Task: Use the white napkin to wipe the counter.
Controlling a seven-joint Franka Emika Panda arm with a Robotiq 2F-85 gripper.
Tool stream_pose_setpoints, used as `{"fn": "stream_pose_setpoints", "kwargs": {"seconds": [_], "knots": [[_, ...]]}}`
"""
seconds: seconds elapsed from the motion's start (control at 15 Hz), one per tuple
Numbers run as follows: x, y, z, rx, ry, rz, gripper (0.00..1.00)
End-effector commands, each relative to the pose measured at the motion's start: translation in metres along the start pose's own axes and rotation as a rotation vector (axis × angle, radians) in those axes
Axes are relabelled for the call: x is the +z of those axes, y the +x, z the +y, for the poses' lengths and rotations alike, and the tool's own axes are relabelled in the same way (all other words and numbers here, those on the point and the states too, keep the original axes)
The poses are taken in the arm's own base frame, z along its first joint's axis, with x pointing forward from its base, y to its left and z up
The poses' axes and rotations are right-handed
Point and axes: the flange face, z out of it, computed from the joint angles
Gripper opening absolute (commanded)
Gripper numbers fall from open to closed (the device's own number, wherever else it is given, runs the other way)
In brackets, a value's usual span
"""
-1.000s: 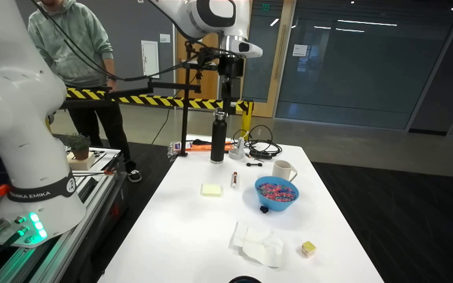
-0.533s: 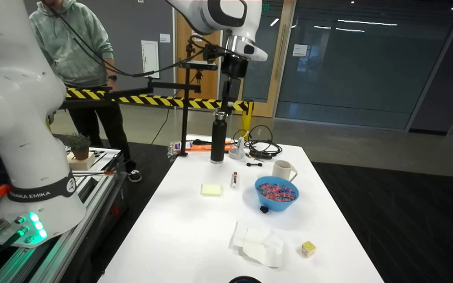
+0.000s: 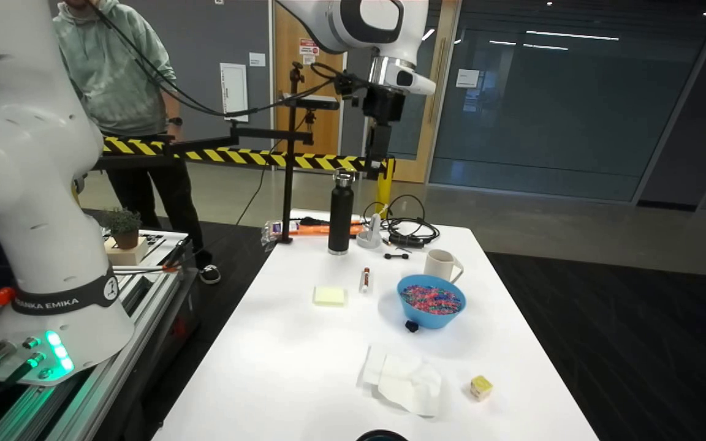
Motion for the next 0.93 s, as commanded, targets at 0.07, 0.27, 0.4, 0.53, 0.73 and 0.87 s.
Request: {"fn": "stream_pose_setpoints", "kwargs": {"seconds": [0.07,0.27,0.4,0.53,0.73,0.87], "knots": [[-0.004,0.024,0.004,0.078,0.036,0.092,1.00],[-0.002,0.039,0.020,0.127,0.042,0.124,1.00],[0.000,0.048,0.032,0.161,0.038,0.137,1.00],[0.002,0.056,0.047,0.193,0.028,0.152,1.00],[0.006,0.064,0.071,0.243,0.010,0.155,1.00],[0.010,0.065,0.087,0.272,-0.001,0.152,1.00]]}}
